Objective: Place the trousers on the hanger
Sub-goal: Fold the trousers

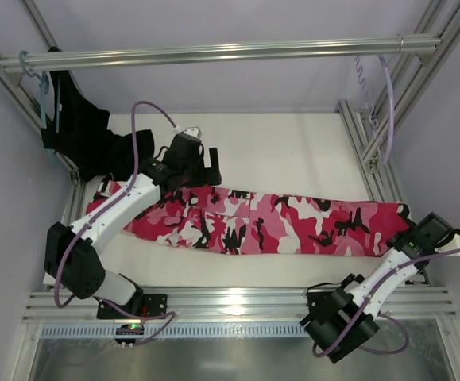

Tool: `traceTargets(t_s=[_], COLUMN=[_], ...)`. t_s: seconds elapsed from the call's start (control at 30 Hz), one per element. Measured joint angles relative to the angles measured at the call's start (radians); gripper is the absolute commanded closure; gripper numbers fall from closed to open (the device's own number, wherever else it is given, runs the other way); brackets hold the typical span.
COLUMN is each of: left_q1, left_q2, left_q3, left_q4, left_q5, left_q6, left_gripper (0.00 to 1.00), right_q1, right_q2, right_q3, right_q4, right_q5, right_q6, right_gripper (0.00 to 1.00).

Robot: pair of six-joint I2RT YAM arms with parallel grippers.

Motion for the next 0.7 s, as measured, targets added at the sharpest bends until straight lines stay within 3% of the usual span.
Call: traceTargets(t_s=[0.03,0.1,0.17,0.2,0.23,0.43,0.7], left_q1=[0.0,0.0,0.0,0.0,0.0,0.0,0.0], left_q2=[-0.002,-0.004,-0.004,-0.004,-0.004,-0.004,0.042], left_q3=[-0.003,-0.005,-0.005,-0.005,-0.005,-0.005,0.056], left_q4=[0.0,-0.003,-0.003,-0.003,-0.003,-0.003,-0.016], left_q5=[0.0,0.0,0.0,0.0,0.0,0.008,0.023], left_q6=[0.002,0.006,0.012,0.013,0.013,0.012,0.013], left_gripper=[0.0,0.0,0.0,0.0,0.0,0.0,0.0], right_q1=[-0.004,-0.017,-0.037,-0.051,-0.073,-0.243,-0.294], right_q2=[0.029,0.083,0.117,0.133,0.149,0.253,0.251], right_q3=[0.0,-0.002,-0.008,-0.013,-0.023,-0.101,-0.185], right_q4=[0.003,0.005,0.013,0.021,0.04,0.135,0.304], right_q5=[0.009,0.022,0.026,0.024,0.017,-0.109,-0.192], right_q6=[0.0,0.003,0.008,0.013,0.016,0.003,0.045], right_gripper=[0.86,0.72,0.51,0.32,0.25,0.15,0.13])
